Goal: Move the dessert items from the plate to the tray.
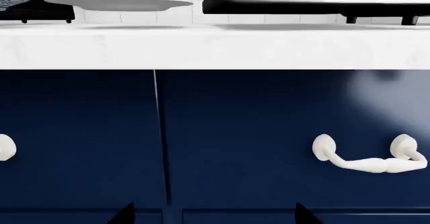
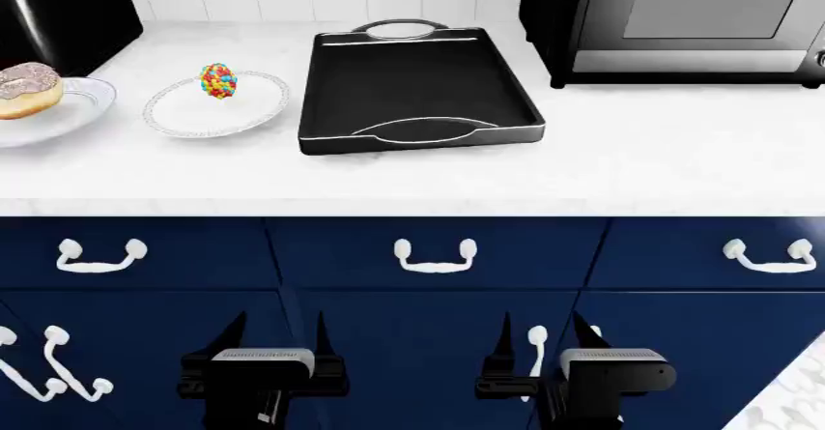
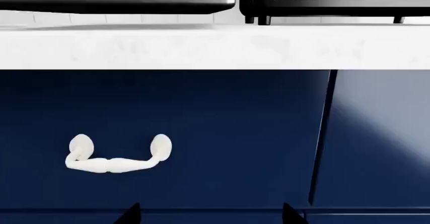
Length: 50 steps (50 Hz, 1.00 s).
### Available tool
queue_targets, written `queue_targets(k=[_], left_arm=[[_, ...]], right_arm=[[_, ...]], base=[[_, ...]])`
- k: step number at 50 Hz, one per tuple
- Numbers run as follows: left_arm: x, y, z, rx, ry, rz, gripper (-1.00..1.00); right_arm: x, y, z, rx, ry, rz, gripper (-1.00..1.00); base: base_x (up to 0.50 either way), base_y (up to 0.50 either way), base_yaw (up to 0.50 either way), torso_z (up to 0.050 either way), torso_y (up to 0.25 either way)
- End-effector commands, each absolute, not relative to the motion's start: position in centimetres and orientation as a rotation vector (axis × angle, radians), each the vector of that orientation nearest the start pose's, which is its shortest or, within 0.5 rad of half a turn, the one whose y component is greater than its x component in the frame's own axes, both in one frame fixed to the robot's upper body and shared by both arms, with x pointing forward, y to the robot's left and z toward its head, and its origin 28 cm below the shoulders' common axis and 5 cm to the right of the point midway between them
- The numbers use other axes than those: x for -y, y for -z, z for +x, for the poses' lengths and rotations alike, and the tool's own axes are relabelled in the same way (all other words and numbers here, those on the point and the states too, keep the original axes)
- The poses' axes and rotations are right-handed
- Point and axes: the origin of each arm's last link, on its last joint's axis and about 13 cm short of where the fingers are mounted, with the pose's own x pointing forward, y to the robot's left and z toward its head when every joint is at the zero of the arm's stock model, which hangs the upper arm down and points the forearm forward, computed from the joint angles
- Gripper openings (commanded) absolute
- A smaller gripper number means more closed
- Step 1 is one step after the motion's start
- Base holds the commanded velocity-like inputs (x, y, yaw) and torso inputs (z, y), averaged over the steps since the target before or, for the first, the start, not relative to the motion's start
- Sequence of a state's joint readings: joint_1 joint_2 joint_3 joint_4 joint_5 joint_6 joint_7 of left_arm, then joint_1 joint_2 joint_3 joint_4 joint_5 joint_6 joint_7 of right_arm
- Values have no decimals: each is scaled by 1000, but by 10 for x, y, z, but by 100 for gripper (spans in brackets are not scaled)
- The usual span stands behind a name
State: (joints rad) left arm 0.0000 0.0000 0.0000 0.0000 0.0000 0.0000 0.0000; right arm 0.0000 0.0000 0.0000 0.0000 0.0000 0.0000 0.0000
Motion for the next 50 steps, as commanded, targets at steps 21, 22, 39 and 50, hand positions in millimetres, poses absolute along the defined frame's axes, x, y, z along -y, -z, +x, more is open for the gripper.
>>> queue_targets(k=[21,22,39,50], left_arm=[[-205,-17,211,19,-2,4,100],[-205,-17,211,21,-2,5,100],[-207,-20,210,30,-1,-5,100],[-208,-22,210,29,0,-12,100]], right_arm=[[97,-16,209,14,5,-3,100],[97,-16,209,14,5,-3,100],[96,-16,207,19,7,-3,100],[96,-16,207,18,10,0,100]], base=[[0,266,0,0,0],[0,500,0,0,0],[0,500,0,0,0],[0,500,0,0,0]])
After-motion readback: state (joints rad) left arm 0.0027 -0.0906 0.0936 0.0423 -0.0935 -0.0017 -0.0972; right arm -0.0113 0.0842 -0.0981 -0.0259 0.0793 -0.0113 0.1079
